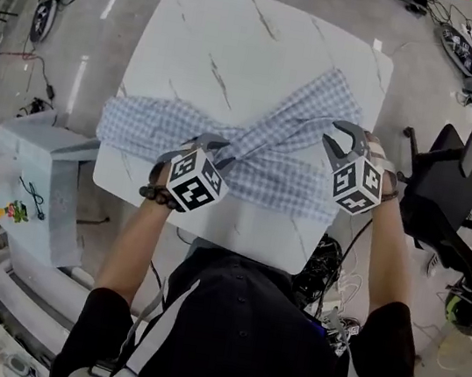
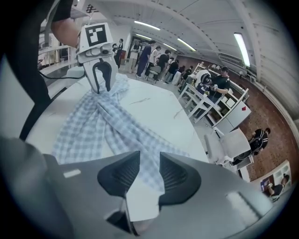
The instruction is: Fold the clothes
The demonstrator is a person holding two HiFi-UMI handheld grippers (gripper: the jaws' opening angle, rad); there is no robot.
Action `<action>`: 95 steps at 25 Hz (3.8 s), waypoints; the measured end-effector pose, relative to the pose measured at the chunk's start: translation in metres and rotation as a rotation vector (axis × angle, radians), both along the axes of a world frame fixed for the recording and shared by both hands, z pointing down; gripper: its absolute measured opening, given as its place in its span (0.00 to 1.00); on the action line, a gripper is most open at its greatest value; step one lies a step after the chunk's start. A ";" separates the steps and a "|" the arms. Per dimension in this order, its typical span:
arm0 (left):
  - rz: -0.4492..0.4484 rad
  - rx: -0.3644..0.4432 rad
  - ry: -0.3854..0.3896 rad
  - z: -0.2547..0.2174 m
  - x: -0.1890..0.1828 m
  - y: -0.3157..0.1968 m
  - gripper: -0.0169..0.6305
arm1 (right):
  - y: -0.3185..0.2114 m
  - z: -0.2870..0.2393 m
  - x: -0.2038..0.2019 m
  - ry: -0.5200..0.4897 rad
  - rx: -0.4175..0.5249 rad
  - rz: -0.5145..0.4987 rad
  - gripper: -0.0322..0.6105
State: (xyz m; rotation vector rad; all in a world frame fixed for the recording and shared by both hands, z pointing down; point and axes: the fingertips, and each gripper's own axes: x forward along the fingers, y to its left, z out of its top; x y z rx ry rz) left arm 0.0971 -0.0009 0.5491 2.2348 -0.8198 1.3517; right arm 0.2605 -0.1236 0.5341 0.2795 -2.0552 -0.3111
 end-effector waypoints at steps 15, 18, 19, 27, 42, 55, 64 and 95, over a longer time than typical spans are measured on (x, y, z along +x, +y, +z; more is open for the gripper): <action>-0.129 -0.102 0.038 0.039 -0.019 0.004 0.24 | -0.113 0.064 -0.043 0.279 -0.035 -0.212 0.24; -0.138 -0.117 0.049 0.045 -0.019 0.005 0.24 | -0.118 0.077 -0.046 0.331 -0.051 -0.258 0.28; -0.141 -0.122 0.051 0.046 -0.020 0.005 0.24 | -0.119 0.079 -0.047 0.344 -0.061 -0.275 0.29; -0.204 -0.145 0.070 0.061 -0.023 0.005 0.24 | -0.118 0.086 -0.052 0.446 -0.294 -0.355 0.31; -0.228 -0.103 0.049 0.049 -0.030 0.002 0.07 | -0.092 0.070 -0.027 0.333 -0.246 -0.274 0.08; 0.019 -0.009 -0.098 0.021 -0.018 -0.002 0.07 | -0.016 -0.005 0.068 0.170 -0.042 -0.065 0.08; 0.195 0.036 -0.180 0.010 -0.005 0.023 0.08 | 0.075 -0.018 0.116 0.068 -0.001 0.110 0.08; 0.445 -0.030 -0.143 0.024 0.031 0.099 0.36 | 0.224 0.081 0.177 0.163 -0.148 0.391 0.29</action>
